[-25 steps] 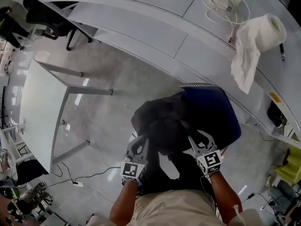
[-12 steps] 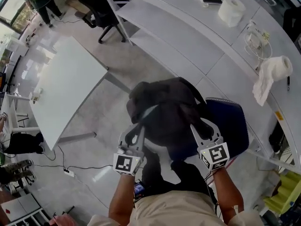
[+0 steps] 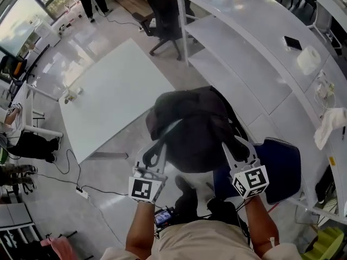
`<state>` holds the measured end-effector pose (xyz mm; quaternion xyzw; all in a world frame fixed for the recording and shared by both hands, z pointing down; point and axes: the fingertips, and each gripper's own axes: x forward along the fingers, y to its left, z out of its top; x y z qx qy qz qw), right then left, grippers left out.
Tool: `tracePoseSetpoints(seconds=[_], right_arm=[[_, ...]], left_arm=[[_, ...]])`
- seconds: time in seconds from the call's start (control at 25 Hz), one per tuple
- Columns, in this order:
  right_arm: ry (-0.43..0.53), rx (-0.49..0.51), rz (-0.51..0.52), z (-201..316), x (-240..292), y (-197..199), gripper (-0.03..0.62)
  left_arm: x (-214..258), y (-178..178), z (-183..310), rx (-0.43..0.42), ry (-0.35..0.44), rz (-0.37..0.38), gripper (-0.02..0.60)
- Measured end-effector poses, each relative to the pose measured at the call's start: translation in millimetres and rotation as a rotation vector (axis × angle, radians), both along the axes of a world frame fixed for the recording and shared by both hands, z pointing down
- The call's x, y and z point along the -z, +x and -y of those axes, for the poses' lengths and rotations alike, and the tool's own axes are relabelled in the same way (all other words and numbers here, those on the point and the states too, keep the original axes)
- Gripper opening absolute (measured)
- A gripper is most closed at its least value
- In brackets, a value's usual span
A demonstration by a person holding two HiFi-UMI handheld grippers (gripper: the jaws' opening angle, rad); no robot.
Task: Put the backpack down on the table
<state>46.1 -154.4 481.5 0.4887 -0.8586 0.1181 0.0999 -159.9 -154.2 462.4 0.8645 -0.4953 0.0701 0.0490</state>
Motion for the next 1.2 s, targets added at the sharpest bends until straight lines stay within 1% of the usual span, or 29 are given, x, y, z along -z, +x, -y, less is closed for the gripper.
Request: tracePoseSetpoints(seconds=[0.2, 0.36, 0.64, 0.72, 0.84, 1.04, 1.12, 1.2], right_arm=[[0.034, 0.068, -0.003, 39, 30, -84, 0.130], [0.039, 0.110, -0.012, 67, 49, -147, 0.130], [0.068, 0.213, 0.002, 111, 73, -240, 0.130], [0.073, 0.237, 0.009, 127, 76, -261, 0.130], [0.050, 0.273, 0.024, 154, 70, -286, 0.130], [0.018, 0.330, 0.028, 212, 58, -326, 0.130], [-0.018, 0.355, 0.007, 241, 49, -343, 0.132], [-0.087, 0.385, -0.024, 274, 28, -360, 0.141]], left_arm=[[29, -83, 23, 0.071, 0.042, 0.007, 0.038], [46, -146, 39, 0.129, 0.071, -0.003, 0.038], [69, -236, 63, 0.244, 0.121, 0.008, 0.038], [73, -256, 72, 0.276, 0.126, 0.014, 0.038], [72, -279, 90, 0.323, 0.133, 0.024, 0.038], [63, -314, 132, 0.408, 0.119, 0.044, 0.038], [58, -326, 151, 0.430, 0.101, 0.051, 0.038], [48, -336, 173, 0.449, 0.086, 0.069, 0.040]])
